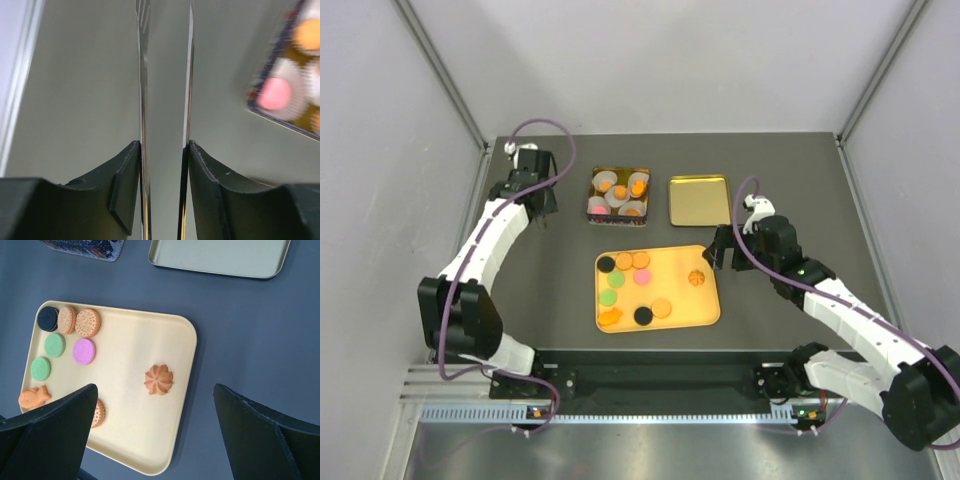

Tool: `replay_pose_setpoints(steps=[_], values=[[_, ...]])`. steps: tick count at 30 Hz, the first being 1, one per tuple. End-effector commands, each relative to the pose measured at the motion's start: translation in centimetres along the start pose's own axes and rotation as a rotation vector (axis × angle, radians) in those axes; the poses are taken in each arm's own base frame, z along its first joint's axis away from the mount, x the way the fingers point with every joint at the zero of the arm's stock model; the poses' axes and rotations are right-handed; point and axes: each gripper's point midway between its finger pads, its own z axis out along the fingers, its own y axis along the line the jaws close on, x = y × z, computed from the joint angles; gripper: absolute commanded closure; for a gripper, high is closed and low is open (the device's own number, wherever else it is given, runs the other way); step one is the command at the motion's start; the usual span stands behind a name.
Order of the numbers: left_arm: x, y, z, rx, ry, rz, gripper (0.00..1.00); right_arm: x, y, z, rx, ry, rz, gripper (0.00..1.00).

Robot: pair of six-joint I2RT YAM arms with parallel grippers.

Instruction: Pack the cookies

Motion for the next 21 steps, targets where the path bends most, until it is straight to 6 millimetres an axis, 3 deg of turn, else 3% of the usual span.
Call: replay_pose_setpoints(steps=[1, 5, 8, 15, 21], values=[[0.2, -0.3, 3.7, 0.019, -0.028, -0.133, 0.53, -1.9, 0.5, -0.6, -0.022, -0.076, -0.002, 0.0], [4.1, 0.5, 8.1, -0.049, 0.073, -0.141, 0.53, -1.9, 0.5, -0.8, -0.023, -0.082, -0.003, 0.0], [5.9, 1.4, 9.4, -0.073, 0.109, -0.185, 0.53, -2.0, 0.6, -0.9, -0.027, -0.085, -0.005, 0.0], [8.7, 3.0, 10.7, -0.126, 0.187, -0.206, 0.44, -1.9, 0.5, -0.8, -0.022, -0.079, -0.003, 0.0], [8.8, 3.5, 10.4, -0.14, 0.191, -0.177, 0.23, -1.7, 0.2, -0.7, -0.005, -0.068, -0.006, 0.0]])
